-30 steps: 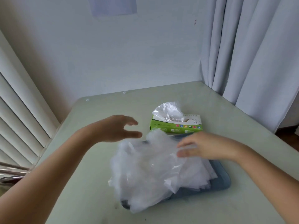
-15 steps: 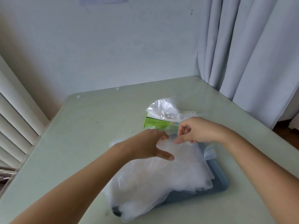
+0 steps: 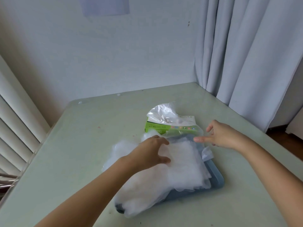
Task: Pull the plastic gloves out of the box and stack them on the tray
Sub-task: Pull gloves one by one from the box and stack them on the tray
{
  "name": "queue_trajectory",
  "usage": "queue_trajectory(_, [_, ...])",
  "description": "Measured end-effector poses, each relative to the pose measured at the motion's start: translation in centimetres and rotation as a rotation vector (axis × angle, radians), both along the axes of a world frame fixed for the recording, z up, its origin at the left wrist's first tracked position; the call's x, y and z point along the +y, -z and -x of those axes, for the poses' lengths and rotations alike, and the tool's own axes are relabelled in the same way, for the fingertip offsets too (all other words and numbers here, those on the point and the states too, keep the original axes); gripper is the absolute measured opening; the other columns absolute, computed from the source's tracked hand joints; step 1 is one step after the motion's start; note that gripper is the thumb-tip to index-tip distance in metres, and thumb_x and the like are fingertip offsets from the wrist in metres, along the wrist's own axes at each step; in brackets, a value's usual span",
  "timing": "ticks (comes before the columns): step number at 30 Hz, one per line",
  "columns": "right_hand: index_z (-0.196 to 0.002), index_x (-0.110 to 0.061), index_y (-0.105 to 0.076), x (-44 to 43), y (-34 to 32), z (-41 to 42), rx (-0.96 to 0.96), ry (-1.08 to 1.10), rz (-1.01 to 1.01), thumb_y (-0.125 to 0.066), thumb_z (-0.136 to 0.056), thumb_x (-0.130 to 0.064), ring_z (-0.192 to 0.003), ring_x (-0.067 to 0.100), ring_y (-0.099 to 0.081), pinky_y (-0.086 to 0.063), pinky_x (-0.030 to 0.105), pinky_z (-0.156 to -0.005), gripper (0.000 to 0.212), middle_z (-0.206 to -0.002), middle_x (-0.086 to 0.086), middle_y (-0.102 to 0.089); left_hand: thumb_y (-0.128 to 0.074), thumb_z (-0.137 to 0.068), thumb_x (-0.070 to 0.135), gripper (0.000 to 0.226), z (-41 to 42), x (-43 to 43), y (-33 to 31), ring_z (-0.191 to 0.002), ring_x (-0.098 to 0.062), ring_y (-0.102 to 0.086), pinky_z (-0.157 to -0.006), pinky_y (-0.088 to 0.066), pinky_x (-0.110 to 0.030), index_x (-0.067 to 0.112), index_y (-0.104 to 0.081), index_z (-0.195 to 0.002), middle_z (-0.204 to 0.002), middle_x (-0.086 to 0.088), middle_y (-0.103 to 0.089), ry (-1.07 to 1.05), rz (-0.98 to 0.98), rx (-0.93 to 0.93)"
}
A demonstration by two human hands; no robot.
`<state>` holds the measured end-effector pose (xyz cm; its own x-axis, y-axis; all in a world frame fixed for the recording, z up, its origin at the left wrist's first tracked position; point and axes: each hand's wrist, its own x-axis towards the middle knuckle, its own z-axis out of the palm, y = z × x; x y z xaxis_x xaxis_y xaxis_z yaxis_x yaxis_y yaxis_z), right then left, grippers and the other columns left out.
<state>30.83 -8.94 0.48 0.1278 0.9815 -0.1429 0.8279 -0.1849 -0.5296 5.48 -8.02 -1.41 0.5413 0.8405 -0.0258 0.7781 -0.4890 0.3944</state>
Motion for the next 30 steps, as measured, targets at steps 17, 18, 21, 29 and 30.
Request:
queue_trajectory(17, [-0.072, -0.015, -0.064, -5.2, 1.9, 5.7, -0.014, -0.435, -0.378, -0.076, -0.079, -0.023, -0.075, 0.003, -0.051, -0.039, 0.016, -0.071, 0.016, -0.079, -0.007, -0.063, -0.081, -0.073, 0.029, 0.044, 4.4, -0.5, 2.0, -0.092, -0.007, -0.051, -0.075, -0.036, -0.010, 0.025, -0.056, -0.109, -0.108, 0.007, -0.048, -0.214, -0.089, -0.264])
queue_trajectory(18, [-0.072, -0.013, -0.061, -5.2, 2.2, 6.0, 0.043, -0.363, -0.390, -0.073, -0.082, -0.021, -0.069, 0.004, -0.050, -0.039, 0.017, -0.066, 0.017, -0.076, -0.007, -0.064, -0.082, -0.071, 0.030, 0.043, 4.5, -0.6, 2.1, -0.089, -0.005, -0.049, -0.072, -0.034, -0.007, 0.027, -0.054, -0.104, -0.106, 0.009, -0.046, -0.210, -0.084, -0.278])
queue_trajectory(21, [-0.071, -0.008, -0.055, -4.6, 2.4, 6.4, 0.274, -0.085, -0.411, -0.064, -0.088, -0.019, -0.054, 0.005, -0.044, -0.034, 0.020, -0.055, 0.022, -0.070, -0.004, -0.067, -0.084, -0.068, 0.033, 0.048, 4.9, -0.8, 2.7, -0.089, 0.002, -0.046, -0.072, -0.034, -0.001, 0.030, -0.049, -0.101, -0.105, 0.015, -0.043, -0.215, -0.039, -0.340])
queue_trajectory(29, [-0.088, -0.021, -0.055, -6.5, 4.4, 12.1, 0.680, -0.145, -0.441, -0.057, -0.091, -0.034, -0.080, -0.011, -0.059, -0.042, 0.016, -0.072, 0.014, -0.084, -0.021, -0.068, -0.083, -0.069, 0.021, 0.044, 5.1, -0.9, 3.6, -0.100, -0.003, -0.054, -0.089, -0.044, -0.017, 0.029, -0.054, -0.101, -0.109, 0.010, -0.051, -0.260, 0.023, -0.537])
queue_trajectory(30, [-0.089, -0.023, -0.055, -6.7, 4.7, 12.8, 0.700, -0.229, -0.386, -0.055, -0.089, -0.039, -0.096, -0.011, -0.059, -0.043, 0.015, -0.081, 0.016, -0.101, -0.019, -0.069, -0.083, -0.069, 0.018, 0.046, 5.1, -0.8, 3.7, -0.100, -0.007, -0.056, -0.090, -0.045, -0.020, 0.030, -0.053, -0.102, -0.110, 0.008, -0.052, -0.263, 0.036, -0.551])
